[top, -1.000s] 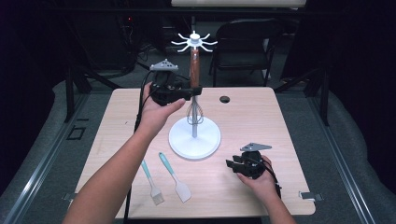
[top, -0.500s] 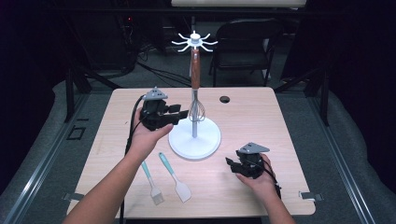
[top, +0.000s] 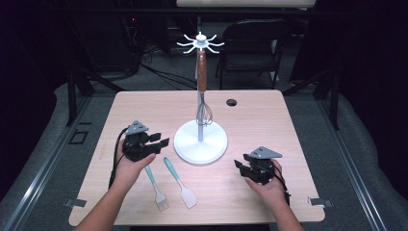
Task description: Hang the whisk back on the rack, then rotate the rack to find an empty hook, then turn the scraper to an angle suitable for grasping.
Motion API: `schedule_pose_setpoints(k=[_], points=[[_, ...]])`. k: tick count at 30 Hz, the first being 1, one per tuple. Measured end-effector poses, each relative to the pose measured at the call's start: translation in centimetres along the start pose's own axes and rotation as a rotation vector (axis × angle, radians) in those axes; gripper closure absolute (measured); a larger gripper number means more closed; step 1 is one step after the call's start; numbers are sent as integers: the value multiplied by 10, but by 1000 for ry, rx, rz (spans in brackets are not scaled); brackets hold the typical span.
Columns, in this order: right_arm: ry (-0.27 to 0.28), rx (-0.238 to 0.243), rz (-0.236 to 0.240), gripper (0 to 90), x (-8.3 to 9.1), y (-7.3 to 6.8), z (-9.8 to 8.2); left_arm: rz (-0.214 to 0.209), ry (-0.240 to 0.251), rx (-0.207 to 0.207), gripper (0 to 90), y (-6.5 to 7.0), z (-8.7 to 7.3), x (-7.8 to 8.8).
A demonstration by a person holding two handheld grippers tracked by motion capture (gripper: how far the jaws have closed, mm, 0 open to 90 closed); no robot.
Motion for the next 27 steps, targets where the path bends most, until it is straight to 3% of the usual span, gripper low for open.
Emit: schedule_pose_setpoints(k=[6, 11, 17, 23, 24, 27], points=[[24, 14, -31, 524, 2, 3, 4, 43, -11, 51, 540, -19, -35, 6], [14, 30, -40, 505, 1, 3, 3, 85, -40, 37, 539, -27, -54, 5], [12, -15, -13, 553, 2, 2, 3, 91, -32, 60, 532, -33, -68, 5], [28, -9, 5, 601, 3, -1, 7, 92, -20, 60, 496, -37, -74, 7], [29, -2, 11, 607, 4, -2, 8, 97, -35, 53, 496, -40, -78, 7], [38, -16, 31, 632, 4, -6, 12, 100, -30, 71, 498, -44, -79, 8]])
Point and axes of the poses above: each handheld gripper's, and its own axes: x roughly backward along the jaws, z roughly out of its top, y roughly to its right, the point moved 10 cm from there along -x, roughly forward along the jaws, and after that the axes turned 3 degrees about -y, right-handed, at the moved point
